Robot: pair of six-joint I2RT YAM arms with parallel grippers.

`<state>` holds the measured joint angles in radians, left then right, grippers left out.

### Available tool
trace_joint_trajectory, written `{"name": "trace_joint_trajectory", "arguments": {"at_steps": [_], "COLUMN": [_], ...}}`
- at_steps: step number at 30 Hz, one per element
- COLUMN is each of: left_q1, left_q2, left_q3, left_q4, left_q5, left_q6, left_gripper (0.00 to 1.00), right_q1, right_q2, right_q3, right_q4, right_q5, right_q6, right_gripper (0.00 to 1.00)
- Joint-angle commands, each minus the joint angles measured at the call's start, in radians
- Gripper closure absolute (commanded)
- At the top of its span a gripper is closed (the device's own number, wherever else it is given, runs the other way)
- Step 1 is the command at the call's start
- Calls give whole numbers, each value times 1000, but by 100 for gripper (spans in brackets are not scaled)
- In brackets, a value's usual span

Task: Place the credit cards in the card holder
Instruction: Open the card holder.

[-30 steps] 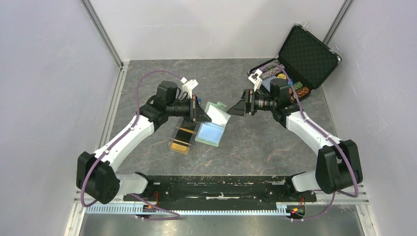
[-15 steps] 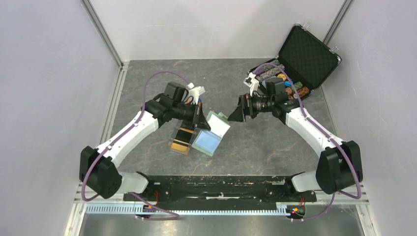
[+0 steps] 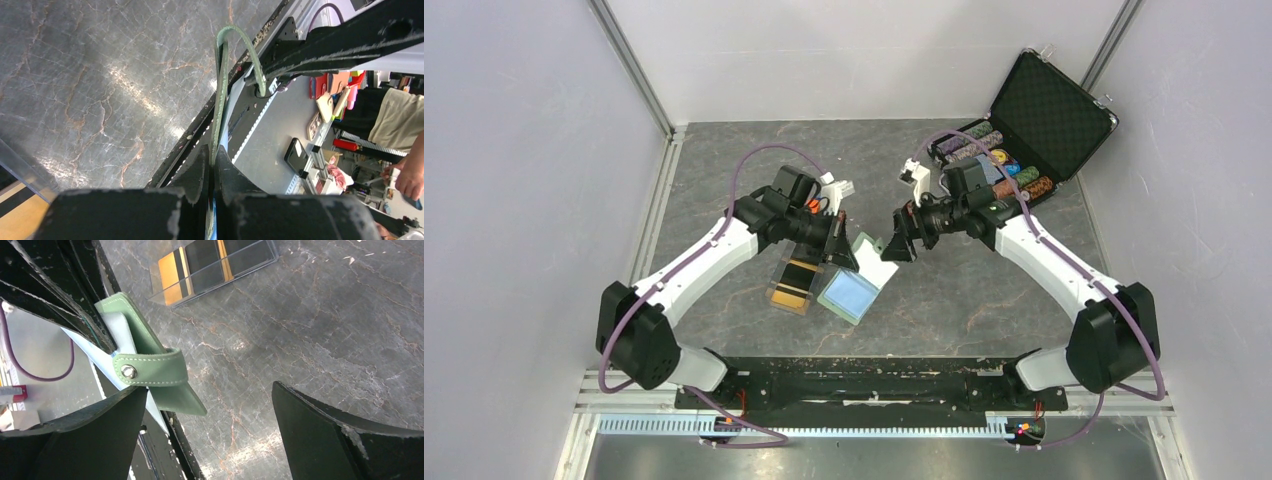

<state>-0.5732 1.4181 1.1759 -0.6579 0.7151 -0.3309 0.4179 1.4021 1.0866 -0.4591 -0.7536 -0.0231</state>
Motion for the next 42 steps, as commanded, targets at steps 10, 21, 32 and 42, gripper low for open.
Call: {"name": "trace_joint_trajectory", "arguments": {"at_steps": [10, 21, 32, 42], "left_q1": [-29, -60, -59, -60], "left_q2": [40, 1, -12, -34], "left_q3": [90, 72, 58, 33], "left_q4": [-37, 37, 45, 68], "left_q5": [89, 147, 69, -87], "left_q6": [101, 99, 99, 64], "left_gripper": [98, 98, 97, 67], "right_q1": [23, 53, 68, 70], "right_q2": [3, 69, 74, 112], "right_q3": [47, 39, 35, 72], "right_q4": [-71, -67, -72, -73], "right_q5": [-29, -241, -344, -297], "right_q6": [-107, -132, -120, -99], "right_gripper": [2, 5, 38, 100]}}
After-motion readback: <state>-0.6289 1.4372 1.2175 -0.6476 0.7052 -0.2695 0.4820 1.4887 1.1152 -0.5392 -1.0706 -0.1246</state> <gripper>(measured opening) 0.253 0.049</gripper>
